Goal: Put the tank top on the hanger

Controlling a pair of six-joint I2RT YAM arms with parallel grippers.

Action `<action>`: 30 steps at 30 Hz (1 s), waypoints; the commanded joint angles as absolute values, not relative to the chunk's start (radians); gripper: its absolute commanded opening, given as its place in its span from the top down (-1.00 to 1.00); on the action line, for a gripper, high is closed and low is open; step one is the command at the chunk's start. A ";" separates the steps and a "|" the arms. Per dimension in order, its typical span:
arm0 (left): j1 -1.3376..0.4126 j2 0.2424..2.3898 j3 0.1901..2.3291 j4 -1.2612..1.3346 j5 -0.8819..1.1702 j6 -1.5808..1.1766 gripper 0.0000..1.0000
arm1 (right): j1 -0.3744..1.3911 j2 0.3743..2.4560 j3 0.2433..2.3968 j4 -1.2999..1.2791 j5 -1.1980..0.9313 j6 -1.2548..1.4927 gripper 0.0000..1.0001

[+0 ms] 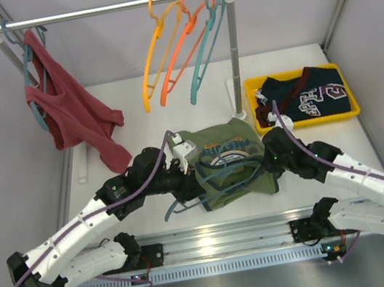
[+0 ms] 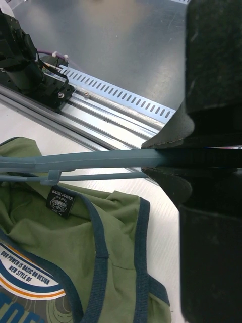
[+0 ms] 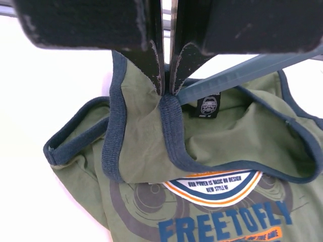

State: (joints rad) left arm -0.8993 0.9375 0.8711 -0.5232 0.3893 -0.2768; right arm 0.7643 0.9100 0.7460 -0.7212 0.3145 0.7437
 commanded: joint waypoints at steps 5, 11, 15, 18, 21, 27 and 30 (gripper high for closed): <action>-0.902 0.899 0.818 -0.302 0.422 -0.265 1.00 | 0.787 0.896 0.856 -0.752 0.315 0.700 1.00; -0.902 0.945 0.764 -0.157 0.439 -0.261 1.00 | 0.795 0.891 0.887 -0.739 0.304 0.687 1.00; -0.900 0.980 0.713 -0.020 0.436 -0.264 1.00 | 0.793 0.893 0.893 -0.736 0.301 0.681 1.00; -0.899 1.029 0.700 0.092 0.445 -0.281 1.00 | 0.798 0.891 0.884 -0.726 0.295 0.680 1.00; -0.896 1.087 0.695 0.182 0.468 -0.302 1.00 | 0.799 0.888 0.871 -0.710 0.288 0.676 1.00; -0.888 1.187 0.683 0.297 0.535 -0.347 1.00 | 0.798 0.873 0.847 -0.680 0.299 0.660 1.00; -0.885 1.235 0.670 0.357 0.546 -0.368 1.00 | 0.799 0.864 0.836 -0.649 0.296 0.650 1.00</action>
